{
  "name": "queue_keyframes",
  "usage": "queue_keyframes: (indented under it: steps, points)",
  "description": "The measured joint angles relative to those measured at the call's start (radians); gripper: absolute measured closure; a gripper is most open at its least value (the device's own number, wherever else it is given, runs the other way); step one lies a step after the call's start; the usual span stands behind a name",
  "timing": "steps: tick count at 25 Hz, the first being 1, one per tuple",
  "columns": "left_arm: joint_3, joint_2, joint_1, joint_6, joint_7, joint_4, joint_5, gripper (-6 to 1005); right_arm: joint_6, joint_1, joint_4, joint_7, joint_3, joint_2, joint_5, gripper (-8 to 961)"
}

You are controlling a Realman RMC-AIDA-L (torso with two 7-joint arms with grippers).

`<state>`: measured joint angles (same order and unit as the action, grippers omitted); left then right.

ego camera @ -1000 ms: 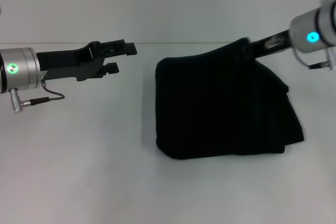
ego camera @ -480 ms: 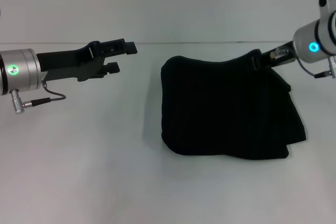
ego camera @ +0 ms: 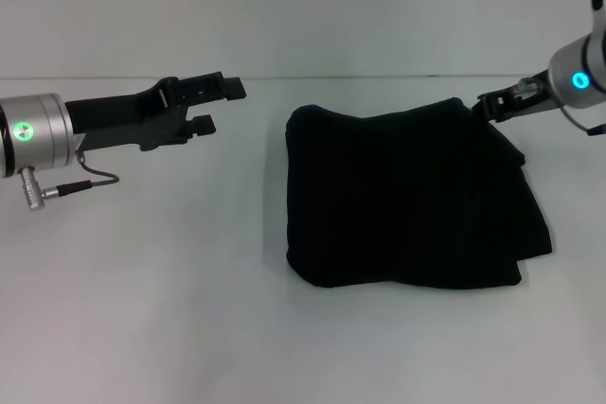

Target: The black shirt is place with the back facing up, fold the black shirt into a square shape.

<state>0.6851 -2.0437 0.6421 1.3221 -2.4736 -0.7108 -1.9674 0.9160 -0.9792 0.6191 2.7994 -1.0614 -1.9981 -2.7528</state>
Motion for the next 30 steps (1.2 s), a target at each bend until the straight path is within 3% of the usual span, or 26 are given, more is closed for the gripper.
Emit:
queue_keyframes:
  steps: [5,9,12,19,30]
  points:
    - [0.0,0.0,0.0,0.002,0.001,0.001,0.0,112,0.093,0.02,0.028,-0.012,0.057,0.017,0.007,637]
    - [0.0,0.0,0.0,0.002,0.003,0.001,0.0,112,0.244,0.067,0.084,-0.106,0.171,0.017,0.093,606]
    - [0.001,0.001,0.001,0.002,0.009,0.001,0.0,112,0.307,0.106,0.088,-0.151,0.223,0.028,0.176,591]
    - [0.001,0.0,0.001,0.001,0.013,0.002,0.009,112,0.28,0.173,0.079,-0.201,0.228,0.017,0.212,595]
    - [0.0,-0.003,0.002,-0.004,0.018,0.01,0.011,113,0.187,0.179,-0.004,-0.225,0.229,0.003,0.215,566]
